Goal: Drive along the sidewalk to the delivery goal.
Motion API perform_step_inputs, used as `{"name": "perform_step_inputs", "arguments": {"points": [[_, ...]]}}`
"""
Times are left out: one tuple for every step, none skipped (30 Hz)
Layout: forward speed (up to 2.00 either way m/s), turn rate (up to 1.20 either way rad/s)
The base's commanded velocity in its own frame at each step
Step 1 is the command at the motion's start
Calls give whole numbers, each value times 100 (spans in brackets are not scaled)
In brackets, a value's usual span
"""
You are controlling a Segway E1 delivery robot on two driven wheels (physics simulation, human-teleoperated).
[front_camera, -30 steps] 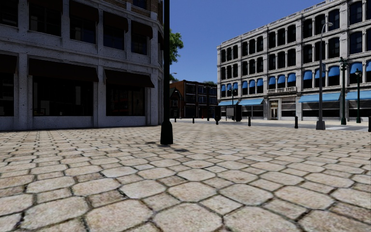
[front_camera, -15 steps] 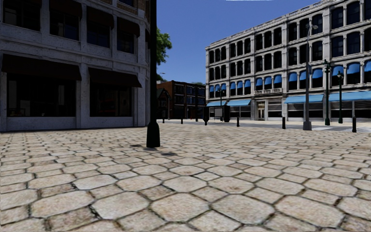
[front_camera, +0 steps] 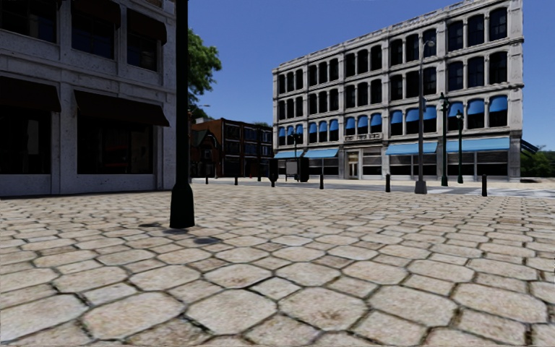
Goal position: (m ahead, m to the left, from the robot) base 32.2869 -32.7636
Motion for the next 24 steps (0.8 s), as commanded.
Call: {"name": "perform_step_inputs", "arguments": {"points": [[112, -39], [112, -40], [112, -41], [112, -41], [112, -41], [112, -42], [112, -42], [112, -42], [112, -42], [112, -42], [113, -42], [113, -42], [113, -42], [115, -42], [122, -42], [127, -42], [127, -42], [132, -42], [140, -42], [146, -43], [148, -43], [149, -43], [151, -43], [151, -43]]}}
